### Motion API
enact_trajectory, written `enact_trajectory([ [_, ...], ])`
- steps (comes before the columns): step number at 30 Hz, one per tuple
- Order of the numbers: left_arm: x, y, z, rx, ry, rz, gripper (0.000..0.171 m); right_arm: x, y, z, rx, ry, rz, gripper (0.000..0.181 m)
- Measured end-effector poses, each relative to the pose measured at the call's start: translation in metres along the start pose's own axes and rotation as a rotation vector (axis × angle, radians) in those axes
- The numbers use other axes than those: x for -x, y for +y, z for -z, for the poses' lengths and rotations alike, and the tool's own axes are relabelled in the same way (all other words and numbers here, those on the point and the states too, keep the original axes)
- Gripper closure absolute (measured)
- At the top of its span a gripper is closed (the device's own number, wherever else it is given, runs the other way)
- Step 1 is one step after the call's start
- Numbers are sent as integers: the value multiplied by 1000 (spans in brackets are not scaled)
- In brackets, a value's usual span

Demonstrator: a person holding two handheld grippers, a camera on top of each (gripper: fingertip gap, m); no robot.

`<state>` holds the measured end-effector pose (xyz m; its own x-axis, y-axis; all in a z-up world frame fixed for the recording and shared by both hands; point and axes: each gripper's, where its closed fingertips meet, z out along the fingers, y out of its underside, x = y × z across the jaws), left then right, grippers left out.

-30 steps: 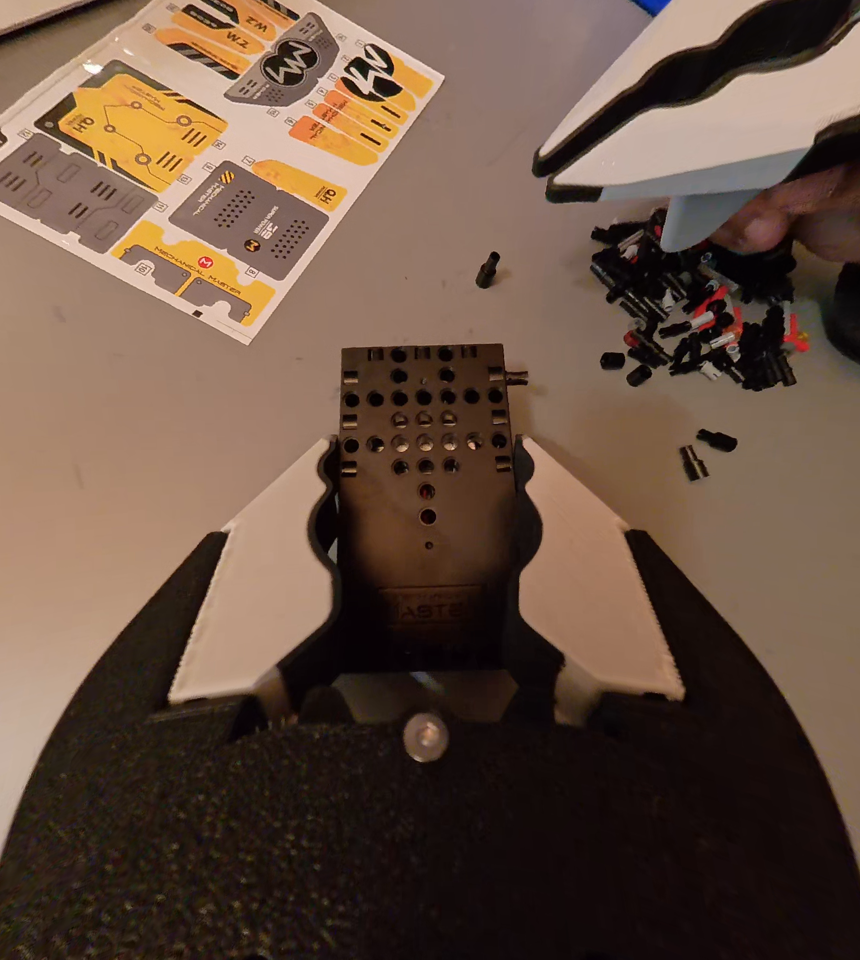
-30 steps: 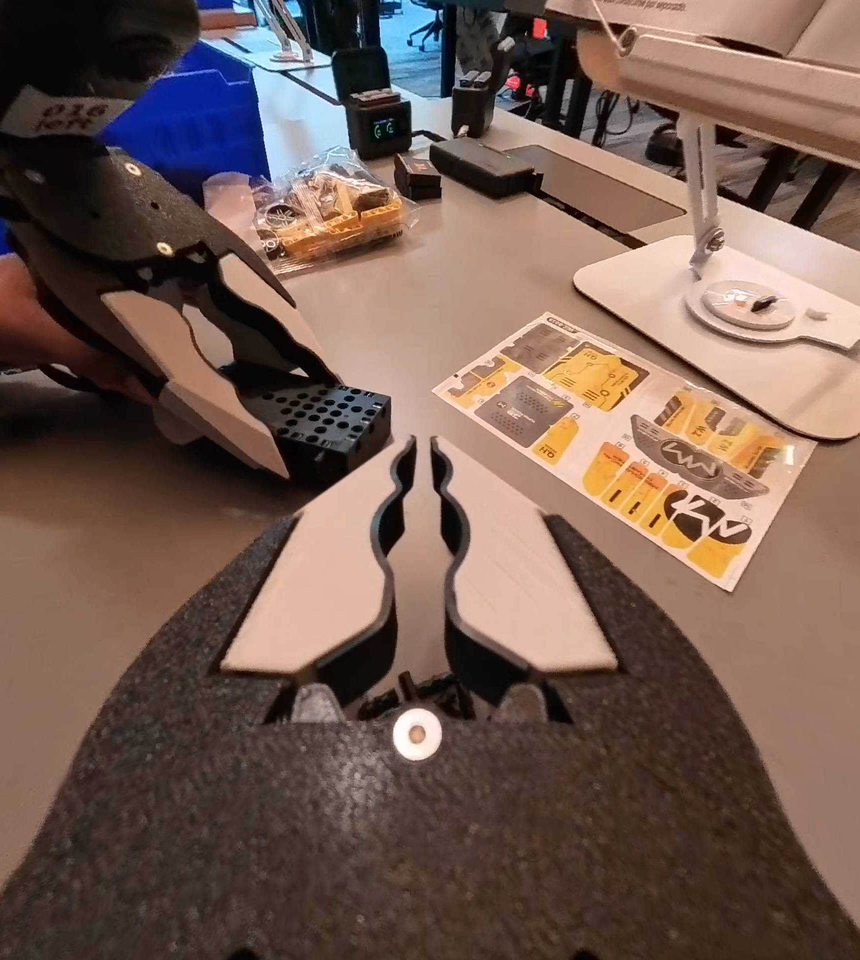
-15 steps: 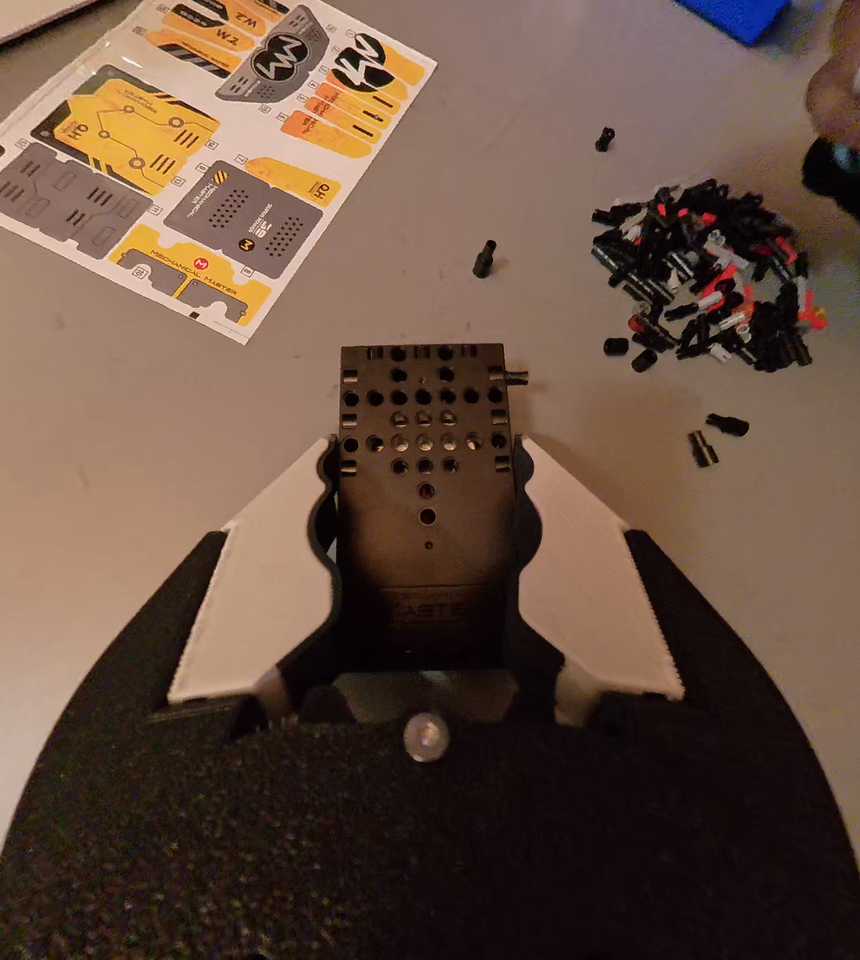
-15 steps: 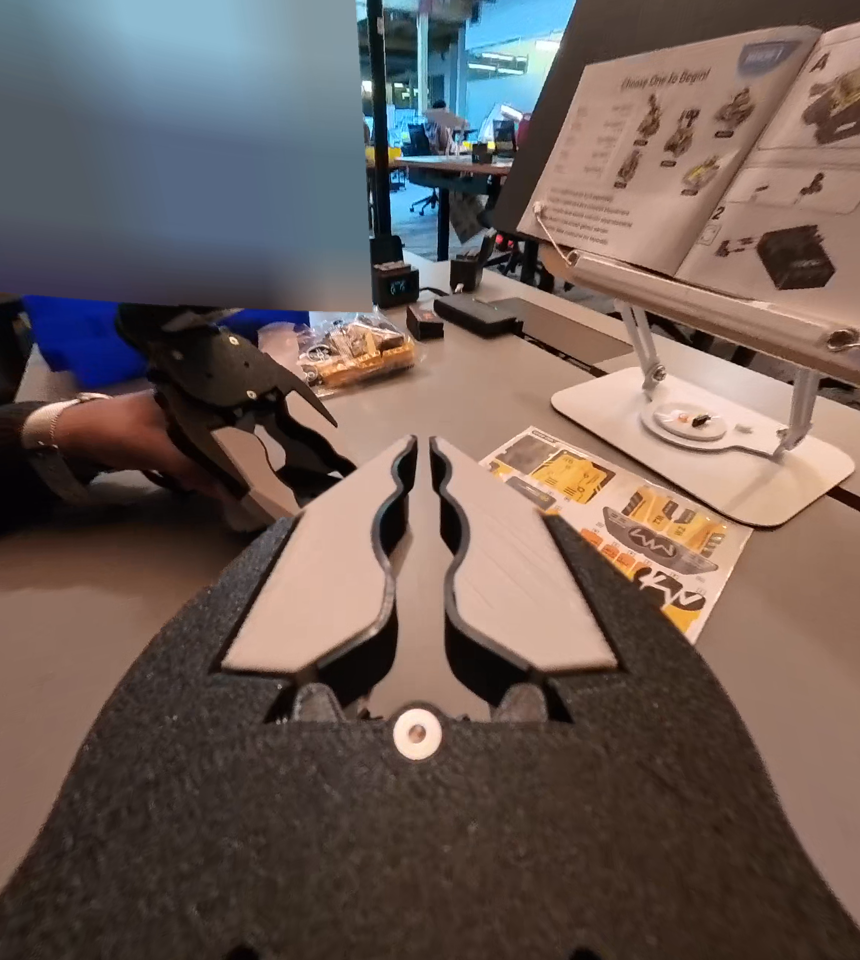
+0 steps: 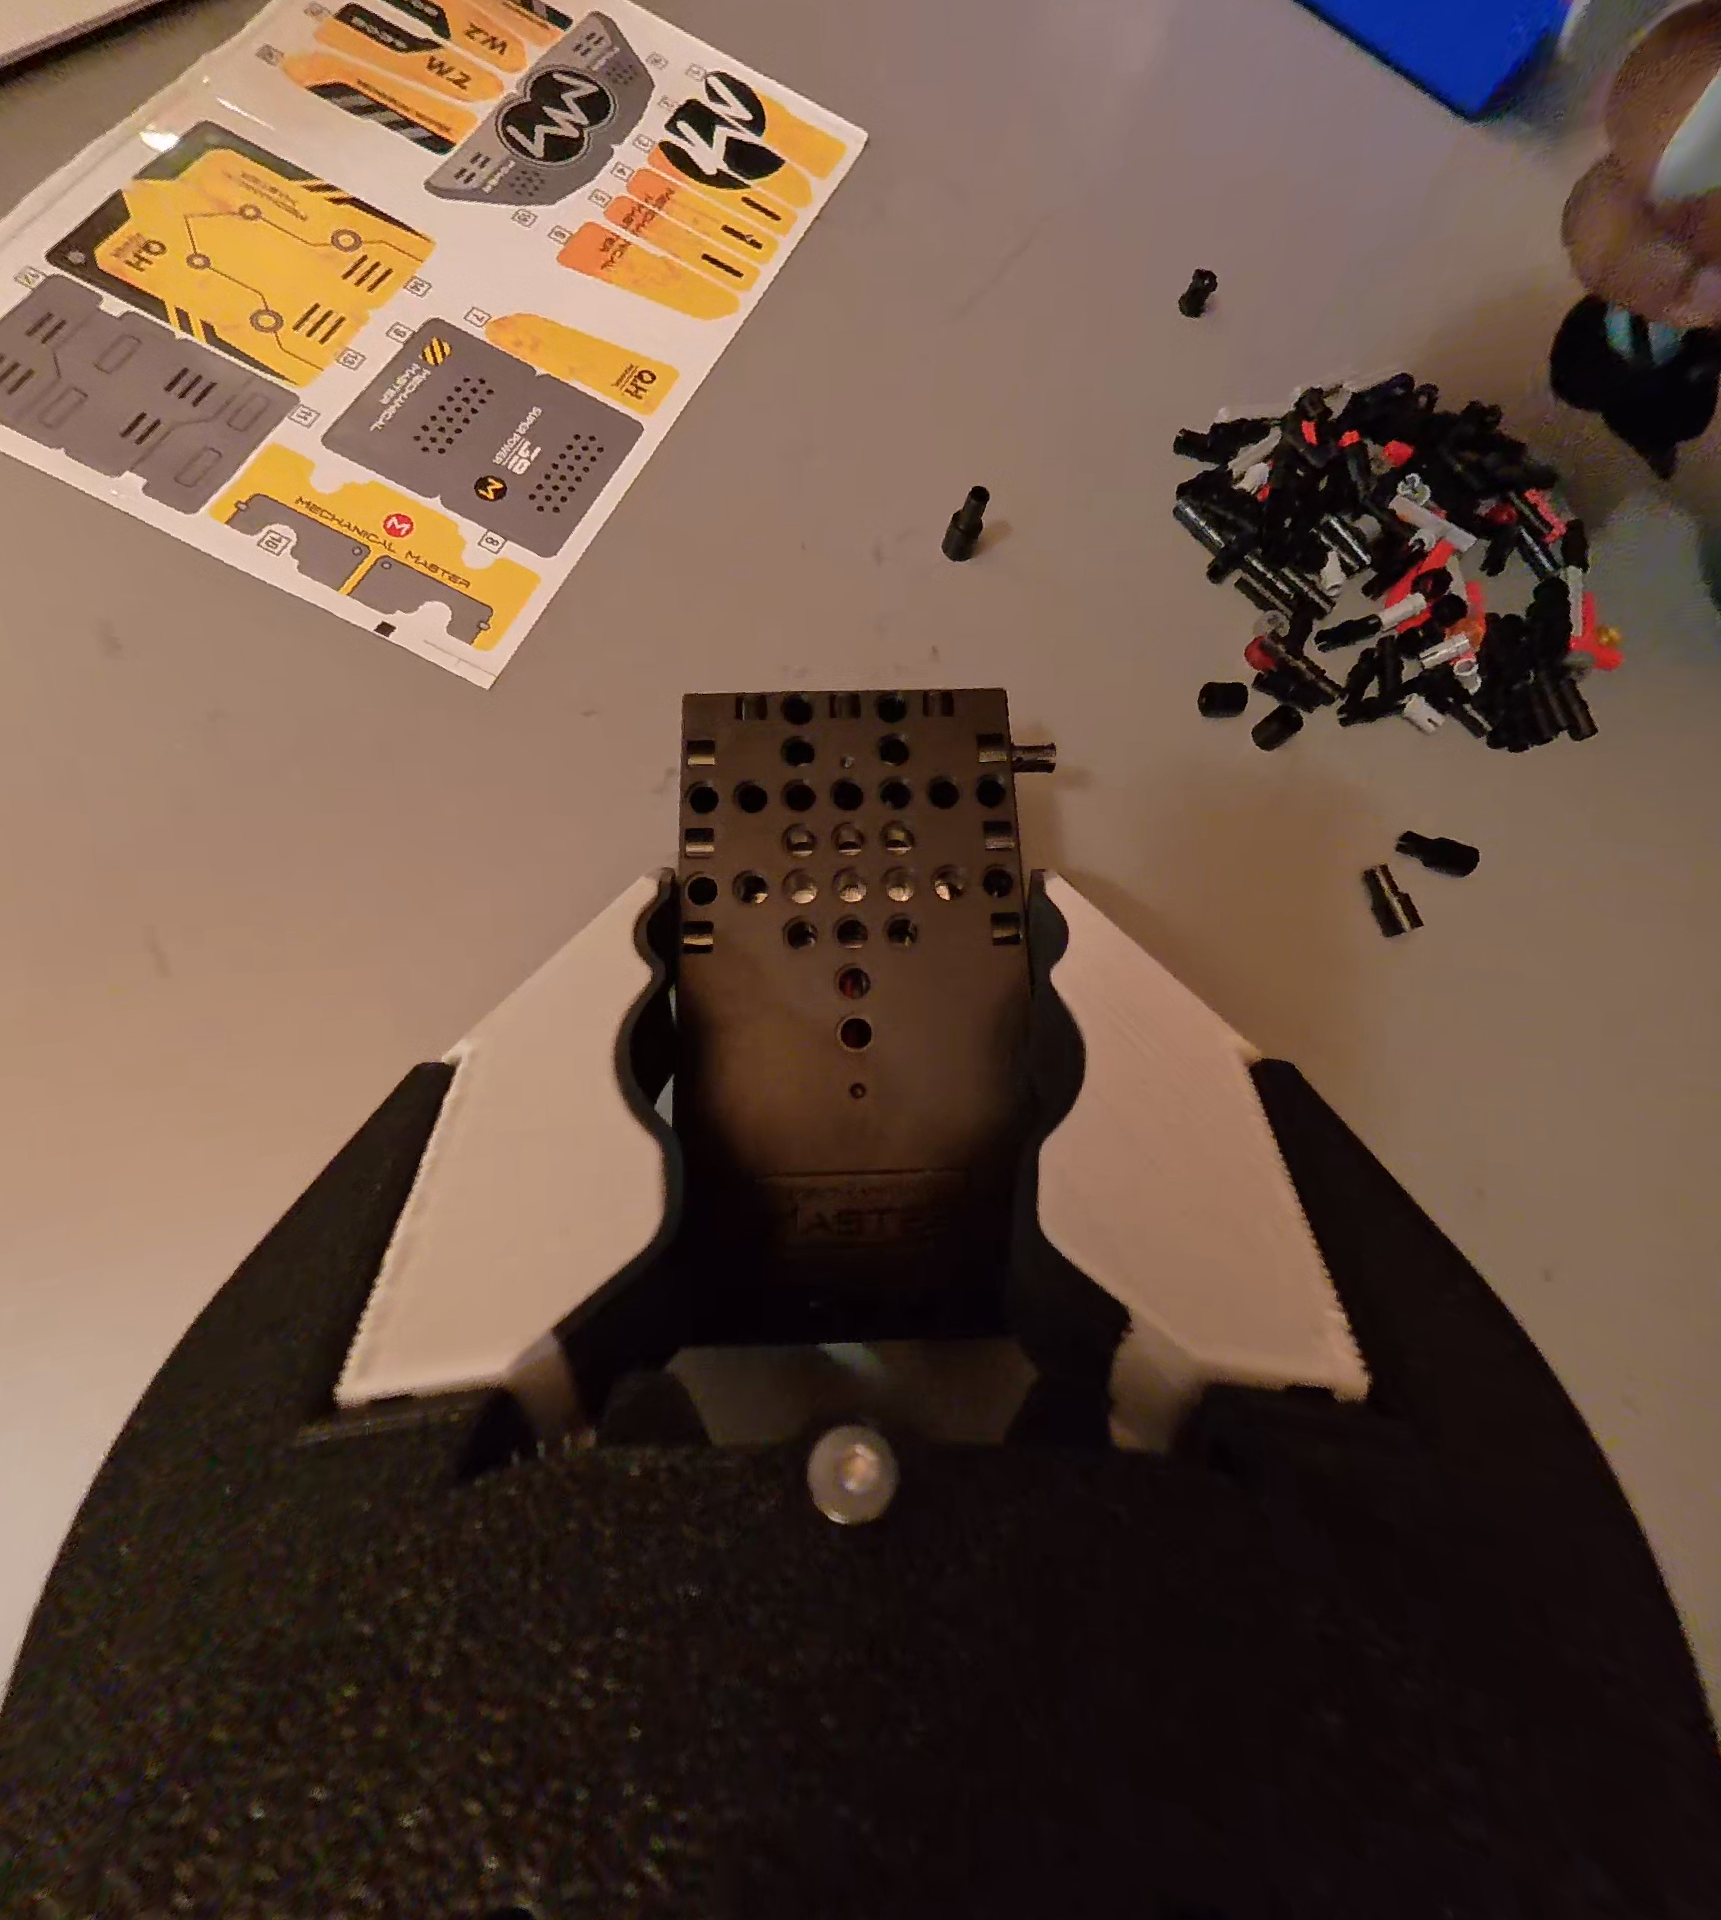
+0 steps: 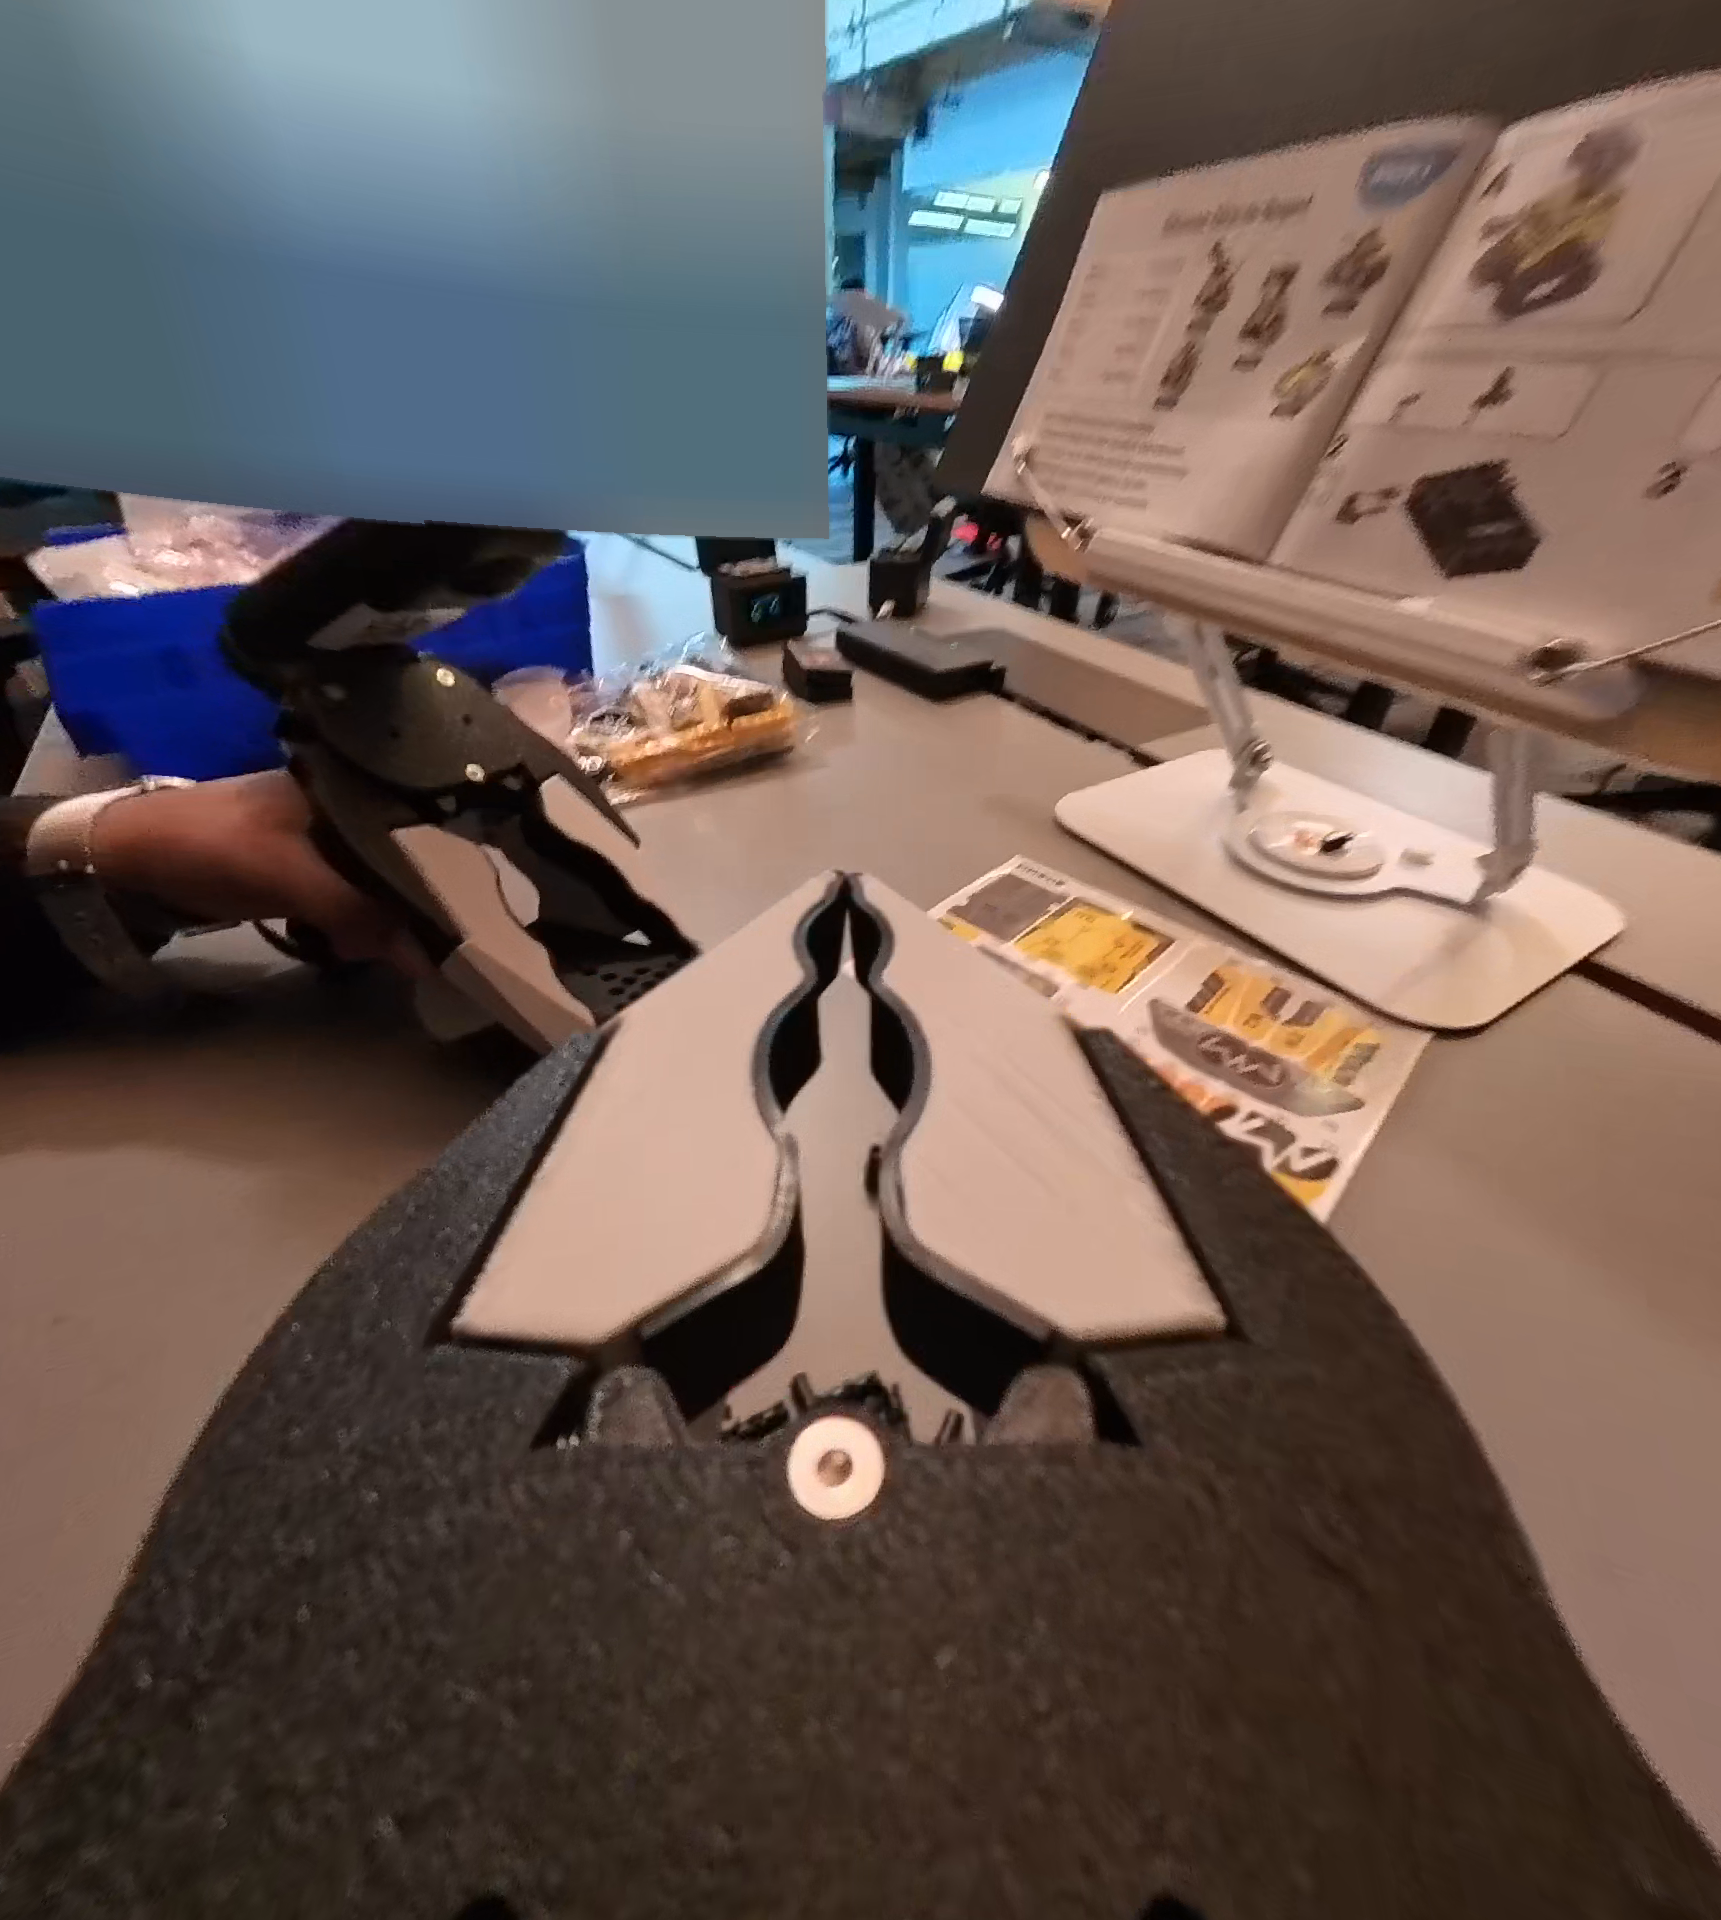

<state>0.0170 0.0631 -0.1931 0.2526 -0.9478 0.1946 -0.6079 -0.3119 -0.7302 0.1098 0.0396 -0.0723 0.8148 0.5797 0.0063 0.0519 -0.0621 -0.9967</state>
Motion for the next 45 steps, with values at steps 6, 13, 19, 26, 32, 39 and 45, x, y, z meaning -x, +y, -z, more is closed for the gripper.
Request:
enact_trajectory([
  [6,0,-2,2,-14,40,42,105,-10,-14,10,-93,17,-58,181],
  [13,0,-2,2,-16,46,49,105,-12,-2,5,-50,13,-77,181],
  [19,0,-2,2,-17,51,53,105,-13,2,4,-28,35,-35,181],
  [26,0,-2,2,-19,57,60,105,-12,5,2,-12,39,-10,181],
  [32,0,-2,2,-20,59,63,105,-13,4,2,-33,11,-91,181],
  [39,0,-3,2,-20,61,64,105,-23,2,6,-68,-2,-219,181],
  [45,0,-3,2,-21,64,67,105,-29,1,9,-92,-11,-311,181],
])
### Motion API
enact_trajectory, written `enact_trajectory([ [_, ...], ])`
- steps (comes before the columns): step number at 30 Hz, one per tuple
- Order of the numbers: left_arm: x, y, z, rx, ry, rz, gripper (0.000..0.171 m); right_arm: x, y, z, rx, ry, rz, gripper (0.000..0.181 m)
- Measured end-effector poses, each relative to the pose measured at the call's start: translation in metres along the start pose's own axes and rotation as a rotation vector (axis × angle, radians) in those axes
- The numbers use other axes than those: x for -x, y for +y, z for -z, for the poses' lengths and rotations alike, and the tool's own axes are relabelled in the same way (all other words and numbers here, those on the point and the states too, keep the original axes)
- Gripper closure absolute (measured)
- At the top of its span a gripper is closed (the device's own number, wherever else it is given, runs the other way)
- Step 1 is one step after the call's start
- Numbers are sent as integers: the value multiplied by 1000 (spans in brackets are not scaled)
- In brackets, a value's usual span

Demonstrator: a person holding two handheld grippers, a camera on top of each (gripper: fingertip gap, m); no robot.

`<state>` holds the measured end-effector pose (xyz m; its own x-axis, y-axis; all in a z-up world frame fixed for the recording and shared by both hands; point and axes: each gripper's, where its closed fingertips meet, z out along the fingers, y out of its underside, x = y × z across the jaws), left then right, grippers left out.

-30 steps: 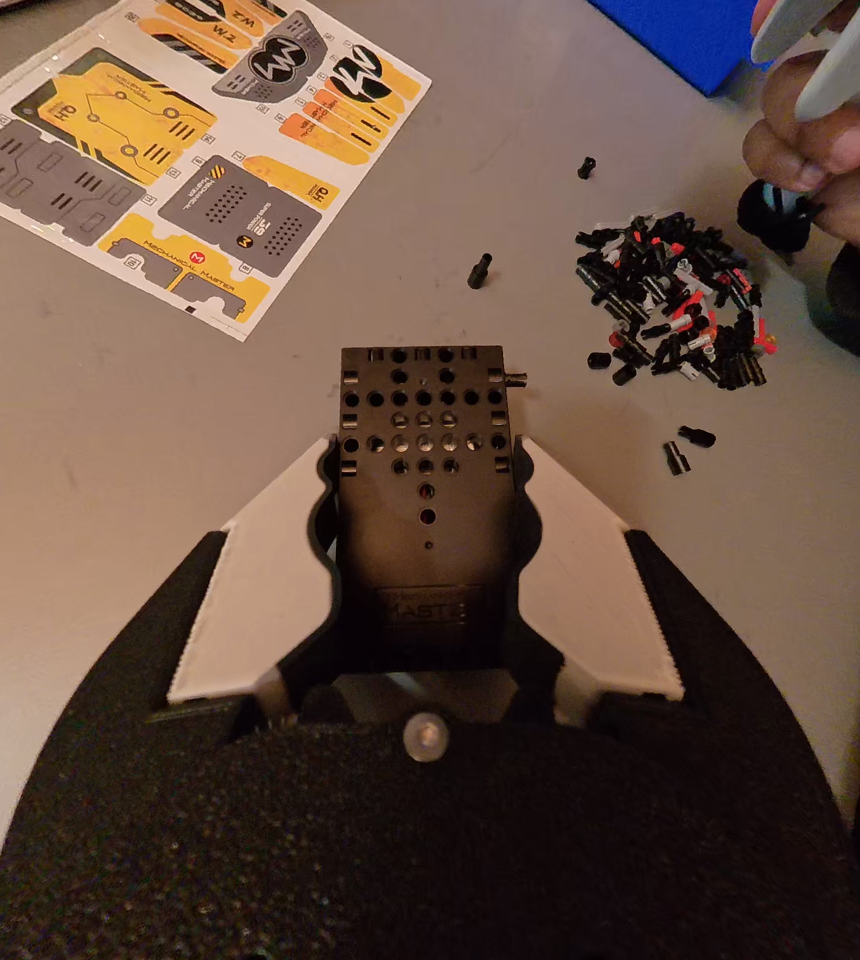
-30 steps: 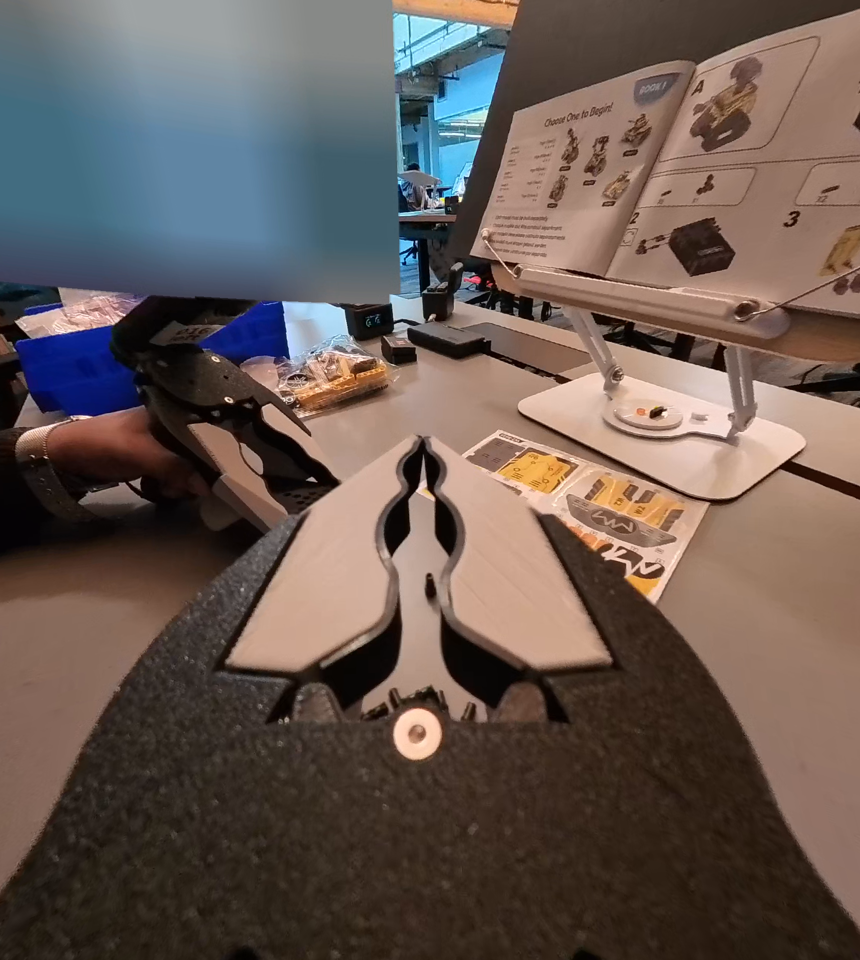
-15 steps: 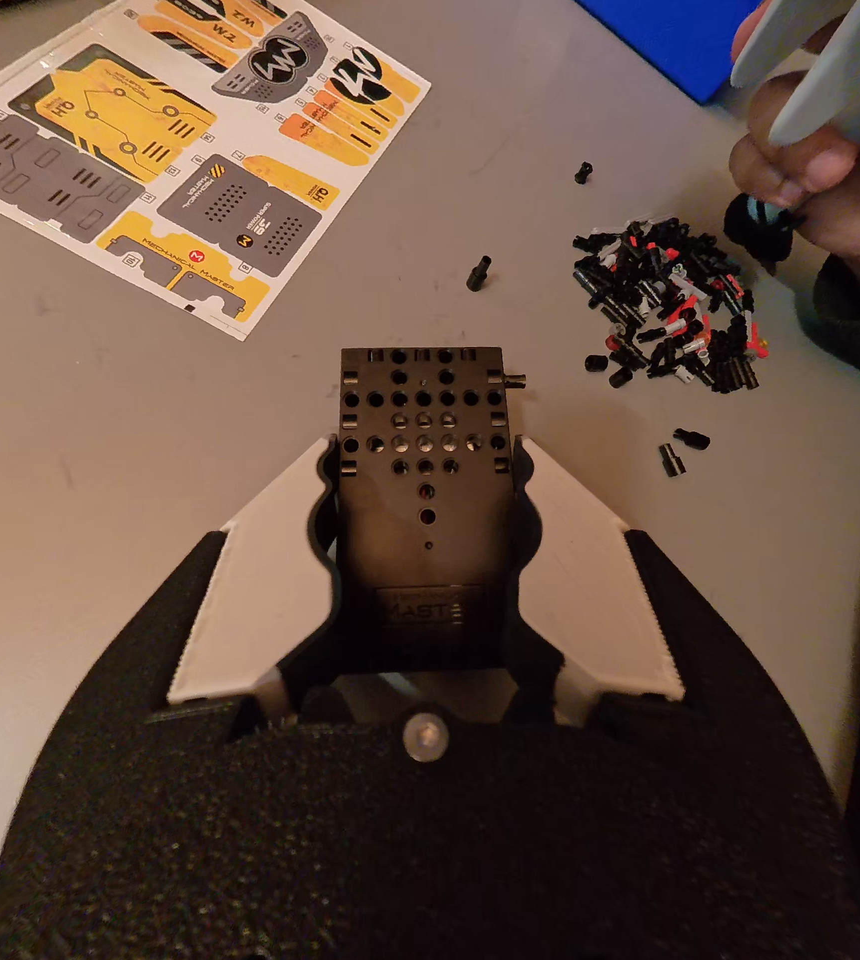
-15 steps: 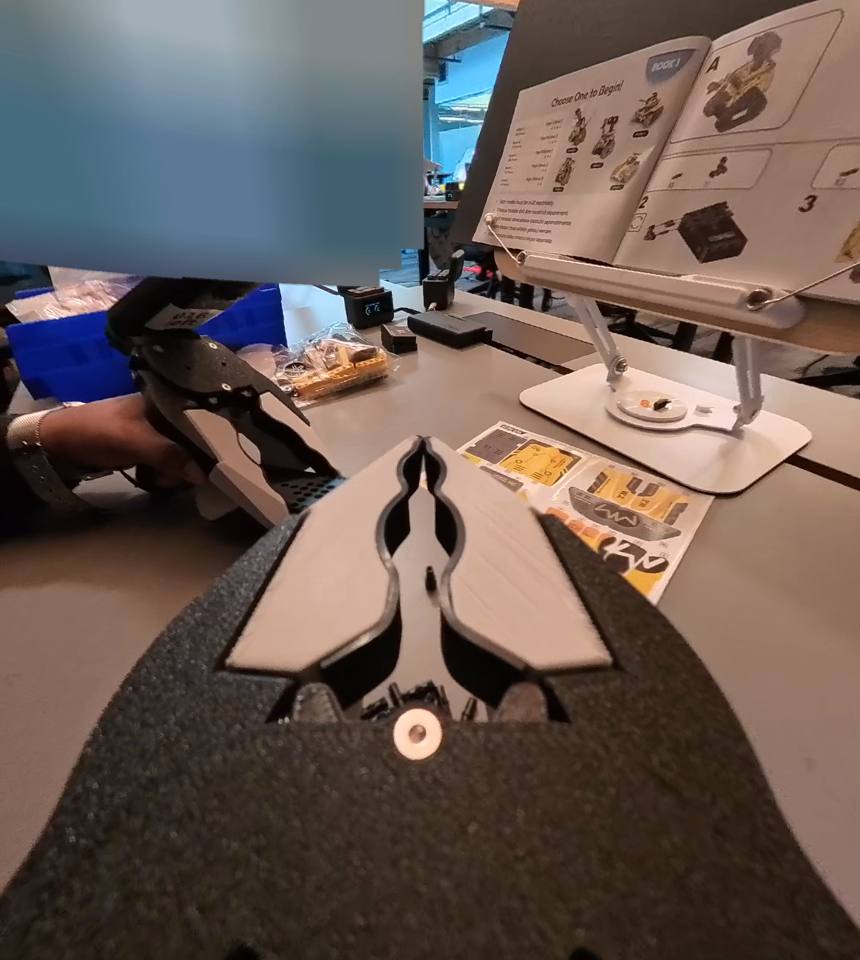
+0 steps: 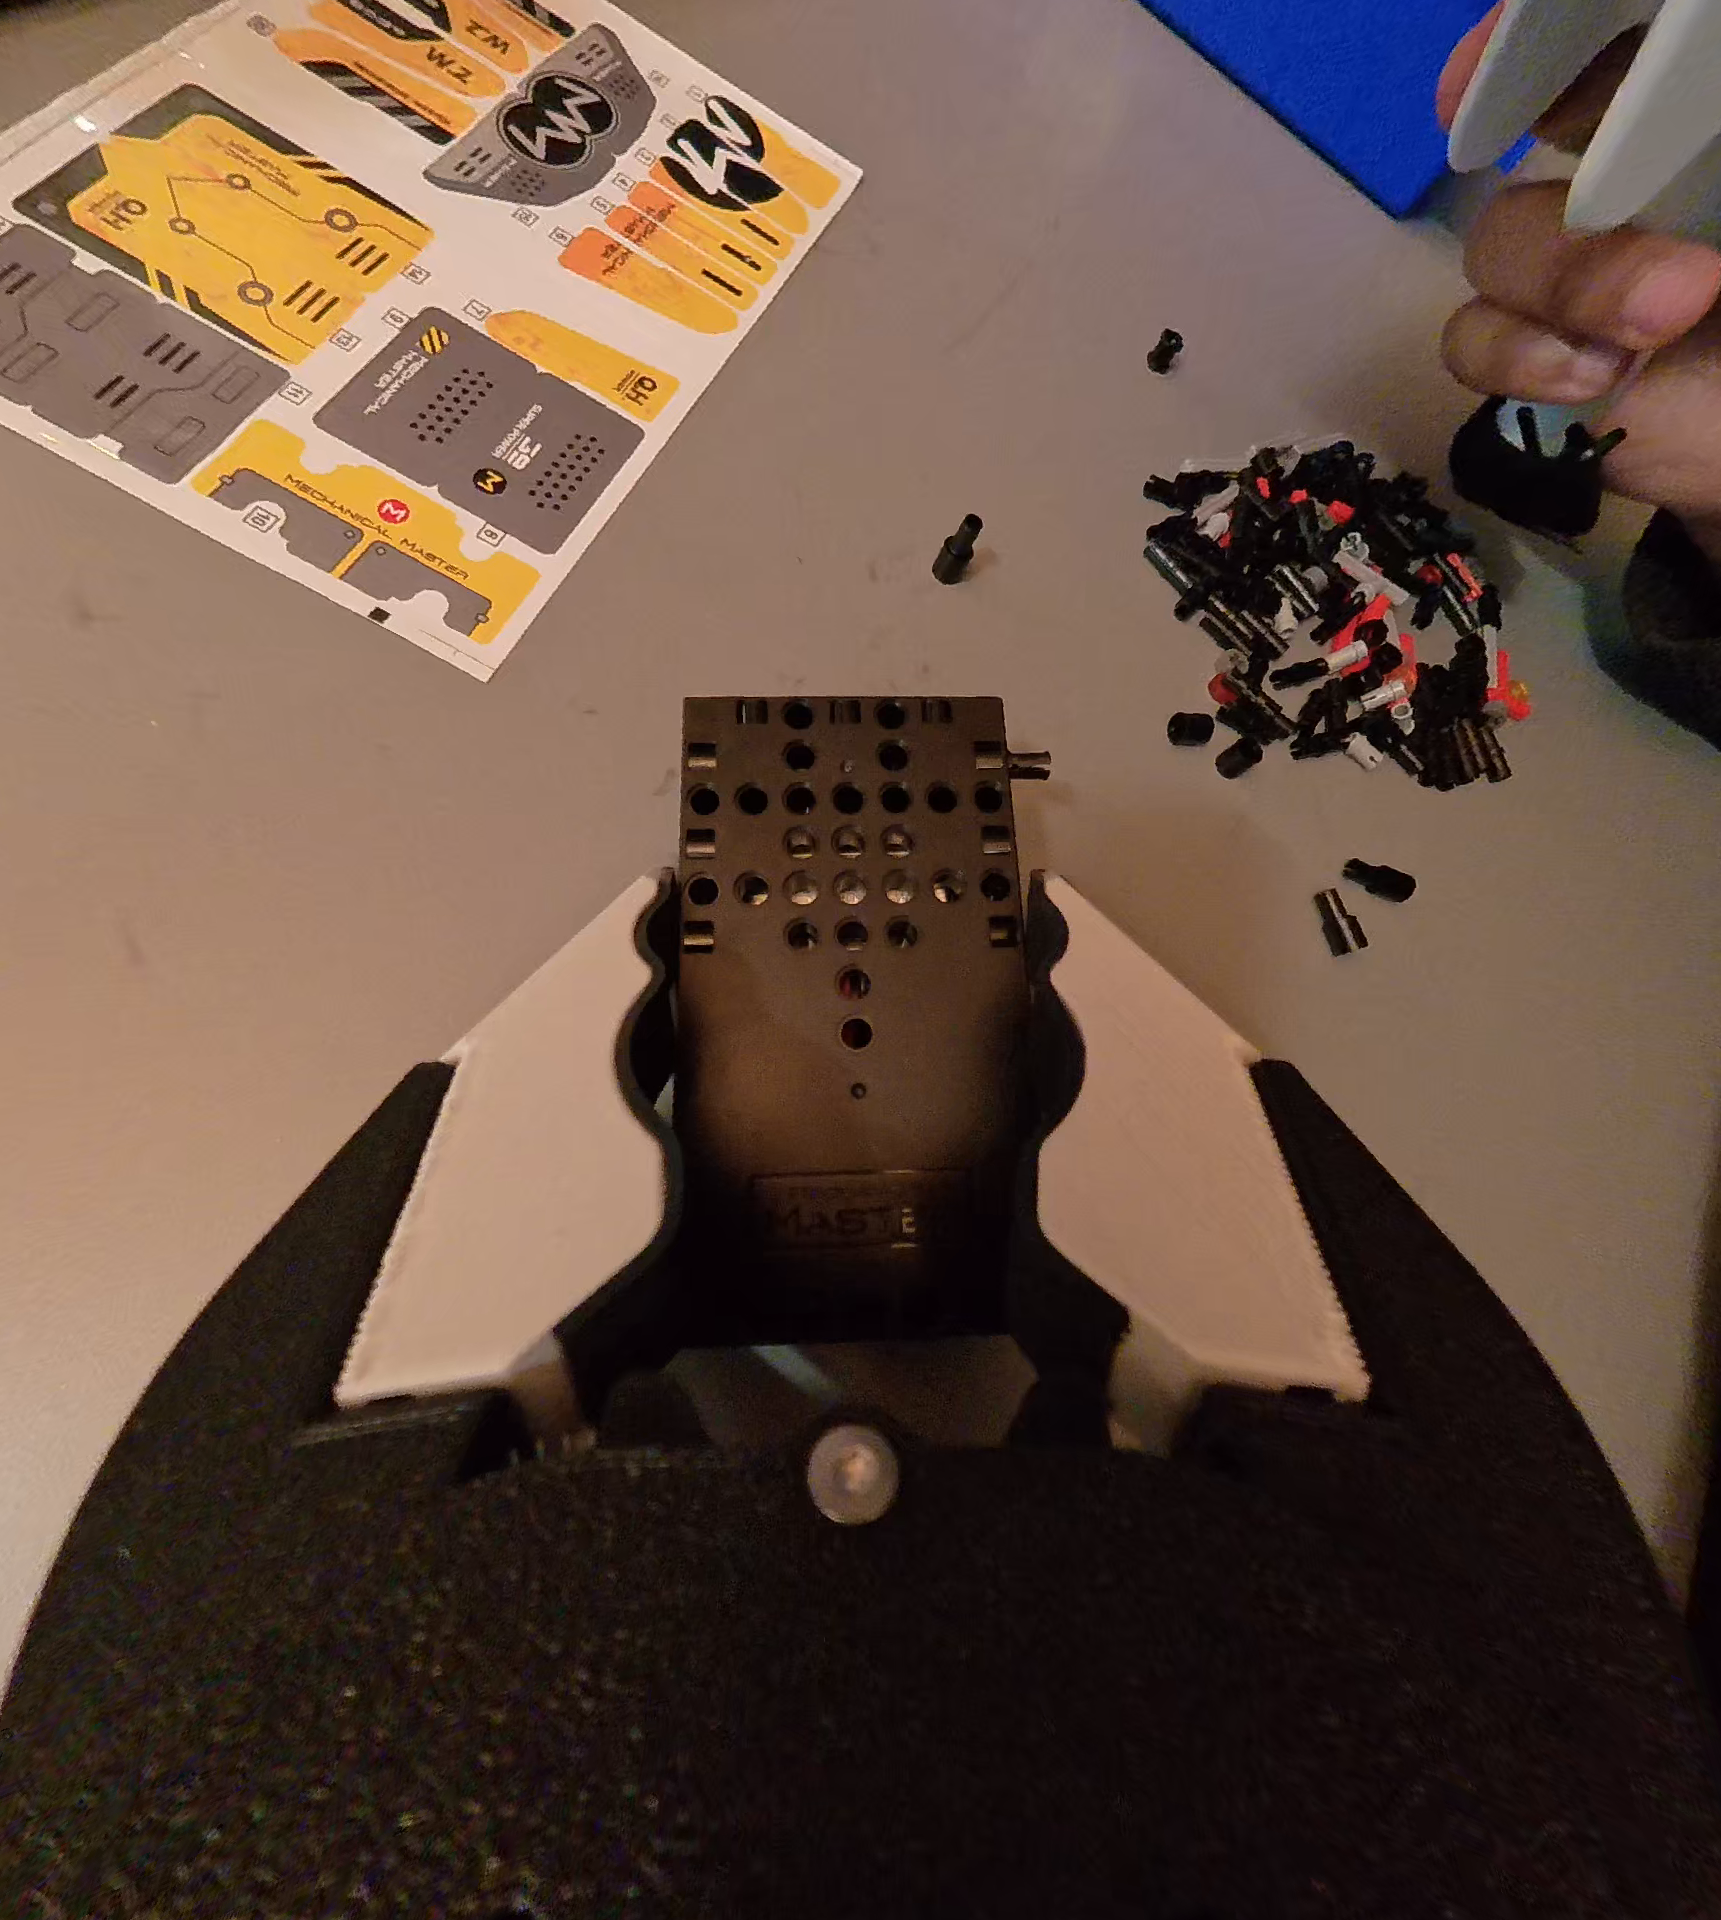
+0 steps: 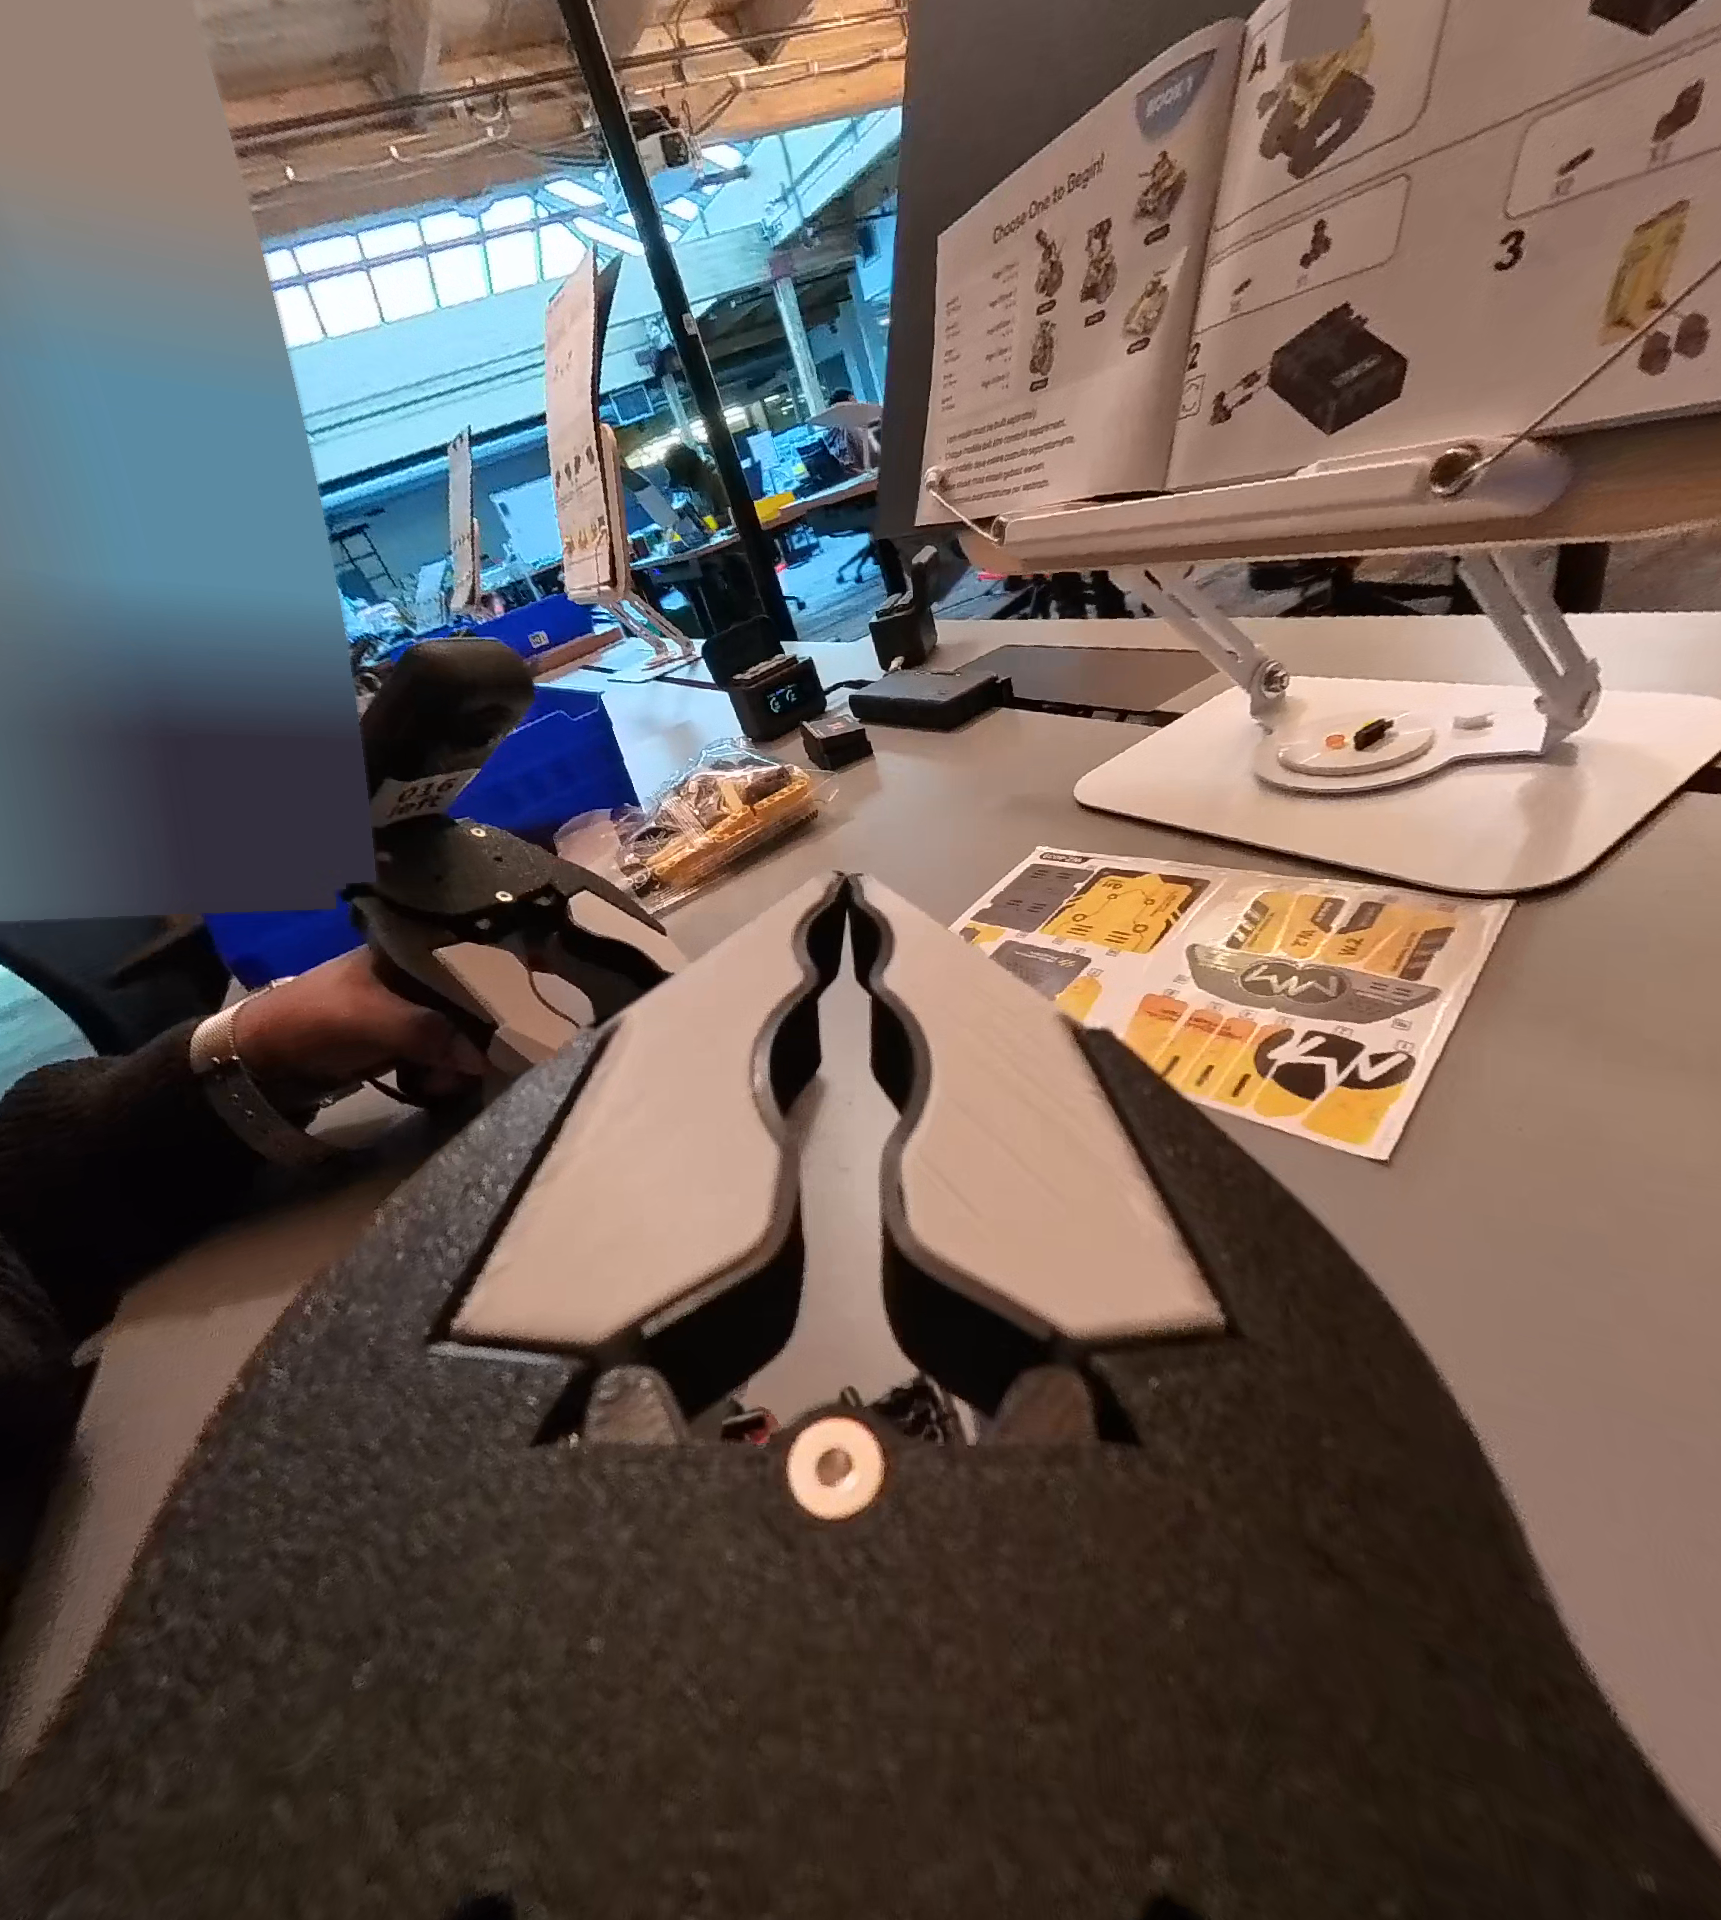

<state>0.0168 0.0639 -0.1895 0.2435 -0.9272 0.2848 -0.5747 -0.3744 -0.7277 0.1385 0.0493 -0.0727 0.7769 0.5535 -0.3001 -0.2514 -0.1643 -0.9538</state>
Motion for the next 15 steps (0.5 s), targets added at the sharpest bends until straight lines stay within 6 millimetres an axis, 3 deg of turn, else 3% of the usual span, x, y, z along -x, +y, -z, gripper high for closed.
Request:
enact_trajectory([
  [15,0,0,0,-2,7,7,105,-4,2,0,1,-11,-73,181],
])
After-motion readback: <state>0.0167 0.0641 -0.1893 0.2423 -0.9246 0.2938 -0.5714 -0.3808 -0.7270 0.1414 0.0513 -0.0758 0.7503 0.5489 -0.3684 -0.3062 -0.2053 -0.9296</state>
